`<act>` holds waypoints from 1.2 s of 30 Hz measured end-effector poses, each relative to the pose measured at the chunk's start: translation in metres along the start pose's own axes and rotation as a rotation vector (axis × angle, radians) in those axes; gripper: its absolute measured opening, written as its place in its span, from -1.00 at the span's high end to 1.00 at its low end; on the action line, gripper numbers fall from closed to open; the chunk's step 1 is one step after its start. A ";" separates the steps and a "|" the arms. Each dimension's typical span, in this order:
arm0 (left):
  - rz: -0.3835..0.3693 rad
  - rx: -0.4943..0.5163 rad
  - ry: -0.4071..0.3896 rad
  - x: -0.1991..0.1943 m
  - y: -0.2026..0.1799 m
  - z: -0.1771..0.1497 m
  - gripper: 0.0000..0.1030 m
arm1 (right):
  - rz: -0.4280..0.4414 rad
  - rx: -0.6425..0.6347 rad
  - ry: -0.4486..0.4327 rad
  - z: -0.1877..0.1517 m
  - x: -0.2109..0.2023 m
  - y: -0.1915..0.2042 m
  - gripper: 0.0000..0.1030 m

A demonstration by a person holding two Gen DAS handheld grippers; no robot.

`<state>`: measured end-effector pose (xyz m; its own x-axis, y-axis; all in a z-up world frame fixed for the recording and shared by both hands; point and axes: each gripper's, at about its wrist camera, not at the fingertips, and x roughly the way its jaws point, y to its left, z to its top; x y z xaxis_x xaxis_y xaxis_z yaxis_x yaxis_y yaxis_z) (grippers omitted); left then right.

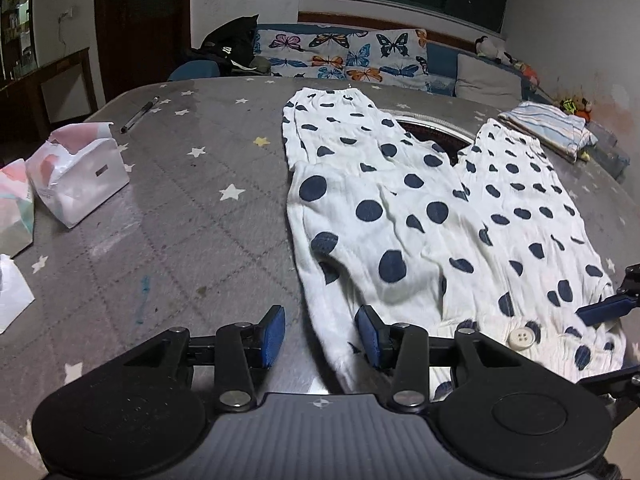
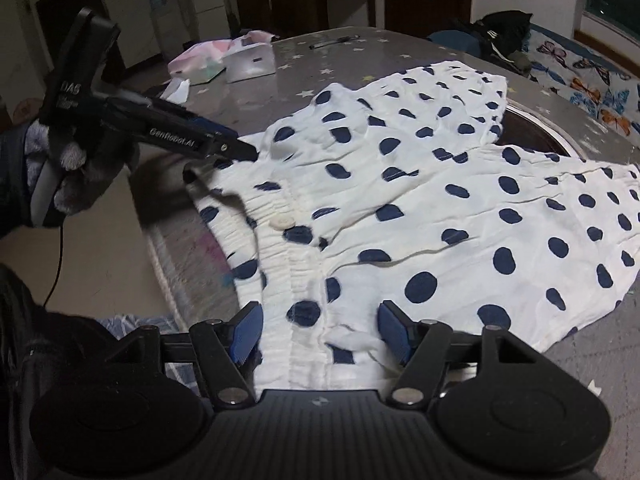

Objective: Fold clothes

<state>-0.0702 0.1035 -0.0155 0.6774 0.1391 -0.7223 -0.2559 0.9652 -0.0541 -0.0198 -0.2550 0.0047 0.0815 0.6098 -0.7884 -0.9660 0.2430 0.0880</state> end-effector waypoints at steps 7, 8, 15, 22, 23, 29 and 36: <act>0.025 0.038 0.012 -0.003 -0.002 -0.003 0.15 | 0.020 0.025 -0.024 0.002 -0.010 -0.003 -0.30; 0.026 0.038 0.014 -0.003 -0.002 -0.003 0.15 | 0.021 0.033 -0.021 0.001 -0.009 -0.005 -0.30; 0.024 0.037 0.023 -0.009 0.000 0.000 0.13 | 0.033 0.060 -0.027 -0.002 -0.013 -0.011 -0.30; -0.030 0.033 -0.037 -0.028 -0.008 0.013 -0.03 | 0.004 0.140 -0.094 0.003 -0.025 -0.033 -0.30; -0.047 0.039 -0.041 -0.029 -0.012 0.013 -0.03 | -0.001 0.151 -0.104 0.004 -0.026 -0.036 -0.30; -0.146 0.081 -0.050 -0.027 -0.042 0.019 -0.04 | -0.020 0.199 -0.059 -0.005 -0.014 -0.048 -0.30; -0.265 0.161 -0.045 -0.021 -0.082 0.020 -0.20 | -0.045 0.207 -0.094 -0.009 -0.029 -0.051 -0.31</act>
<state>-0.0501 0.0260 0.0179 0.7365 -0.1163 -0.6664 0.0443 0.9913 -0.1240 0.0251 -0.2915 0.0175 0.1550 0.6598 -0.7353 -0.8906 0.4155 0.1851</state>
